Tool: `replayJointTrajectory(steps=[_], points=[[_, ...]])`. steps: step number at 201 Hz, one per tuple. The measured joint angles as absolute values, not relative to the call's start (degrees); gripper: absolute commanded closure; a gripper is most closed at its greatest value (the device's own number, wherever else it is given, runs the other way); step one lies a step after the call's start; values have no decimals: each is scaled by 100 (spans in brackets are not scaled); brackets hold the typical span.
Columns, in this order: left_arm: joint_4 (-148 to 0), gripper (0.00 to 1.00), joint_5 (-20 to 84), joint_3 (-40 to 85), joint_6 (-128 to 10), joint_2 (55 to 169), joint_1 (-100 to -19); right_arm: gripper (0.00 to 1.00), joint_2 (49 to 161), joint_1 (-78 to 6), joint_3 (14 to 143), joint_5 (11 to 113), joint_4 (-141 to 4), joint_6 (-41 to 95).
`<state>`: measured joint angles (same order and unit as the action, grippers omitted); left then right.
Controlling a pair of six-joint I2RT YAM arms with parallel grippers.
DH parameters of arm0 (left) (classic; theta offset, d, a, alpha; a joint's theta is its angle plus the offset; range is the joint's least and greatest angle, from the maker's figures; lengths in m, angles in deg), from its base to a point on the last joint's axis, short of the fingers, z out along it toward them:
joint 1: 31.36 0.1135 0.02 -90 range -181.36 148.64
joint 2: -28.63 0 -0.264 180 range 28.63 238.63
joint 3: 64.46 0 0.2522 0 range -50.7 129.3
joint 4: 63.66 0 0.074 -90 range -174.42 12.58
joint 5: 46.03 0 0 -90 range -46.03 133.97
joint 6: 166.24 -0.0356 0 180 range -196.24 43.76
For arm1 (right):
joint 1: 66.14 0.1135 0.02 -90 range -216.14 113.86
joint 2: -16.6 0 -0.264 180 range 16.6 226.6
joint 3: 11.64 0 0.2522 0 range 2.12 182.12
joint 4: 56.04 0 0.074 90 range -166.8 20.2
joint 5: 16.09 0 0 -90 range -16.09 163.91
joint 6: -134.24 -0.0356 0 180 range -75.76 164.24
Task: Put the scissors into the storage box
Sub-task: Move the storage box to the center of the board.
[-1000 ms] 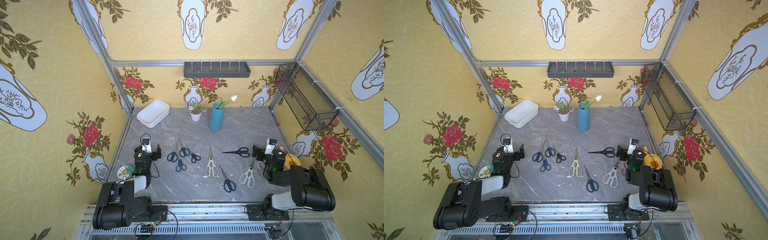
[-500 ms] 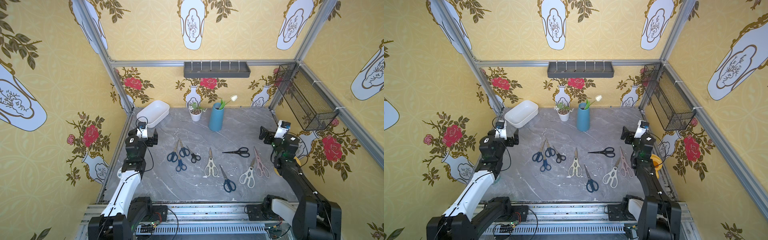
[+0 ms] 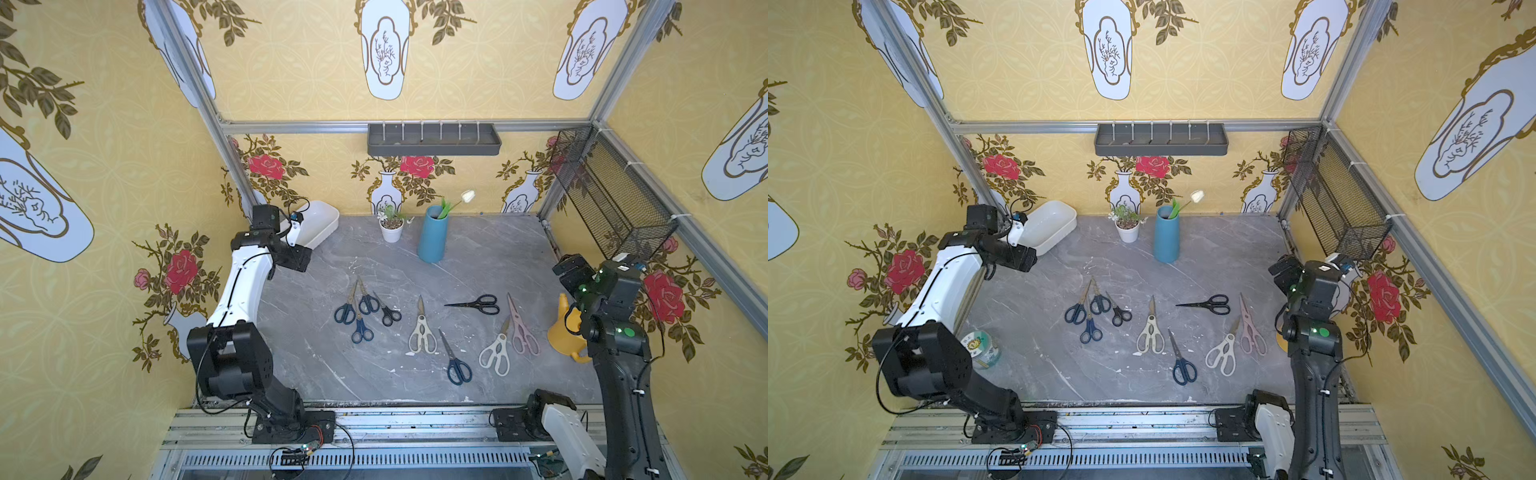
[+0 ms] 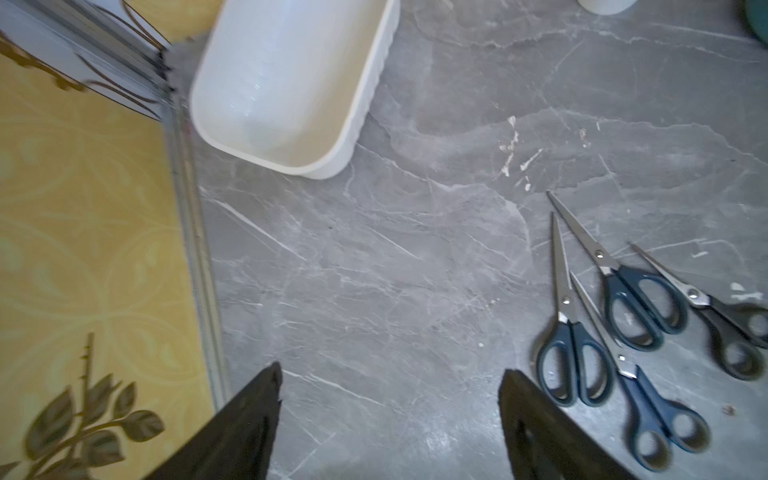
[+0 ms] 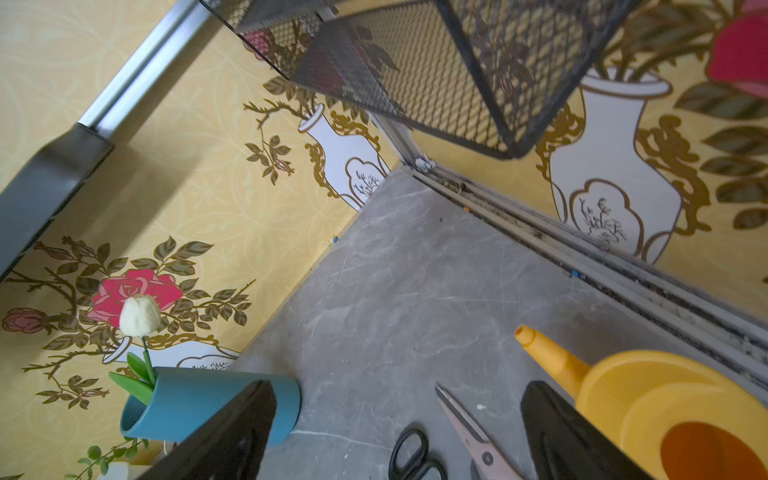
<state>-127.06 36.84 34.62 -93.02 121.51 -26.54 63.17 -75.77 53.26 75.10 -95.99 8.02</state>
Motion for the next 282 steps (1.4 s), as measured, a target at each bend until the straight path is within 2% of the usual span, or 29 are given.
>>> replayJointTrajectory(steps=[26,61,80,118,141,159,184,201,213,229,261,282], points=[[-13069,43,3465,3097,-8928,12394,-2965,3,6428,-7564,5125,6697,-9833,747],[-13012,51,3563,2415,-8816,12772,-3454,3,6186,-7424,4563,5948,-10001,312],[-12864,53,3660,2443,-8788,13032,-3642,3,6102,-7149,4390,6009,-10178,-73],[-12678,56,3727,2603,-8886,13460,-3843,3,6188,-6869,4480,7027,-10976,-1163],[-12744,57,3668,2686,-9004,13591,-3924,3,6142,-6847,4309,6879,-10900,-1122],[-12844,59,3861,3204,-9129,13718,-3778,3,6035,-6845,4049,6435,-10532,-984],[-12967,57,4001,4636,-9481,14236,-3498,3,6004,-6825,3691,5781,-9899,-975],[-13111,53,4145,5770,-9680,14817,-3328,3,6094,-6771,3560,5475,-9555,-1017],[-13170,44,4250,6574,-9763,15296,-3210,3,6166,-6685,3531,5344,-9383,-1043],[-13264,42,4344,7420,-9857,15871,-3089,3,6242,-6541,3531,5252,-9201,-1100],[-13388,41,4440,8541,-9999,16765,-3063,3,6314,-6327,3536,5200,-9059,-1117],[-13397,45,4538,8769,-10056,17058,-3074,3,6317,-6209,3531,5200,-9029,-1122]])
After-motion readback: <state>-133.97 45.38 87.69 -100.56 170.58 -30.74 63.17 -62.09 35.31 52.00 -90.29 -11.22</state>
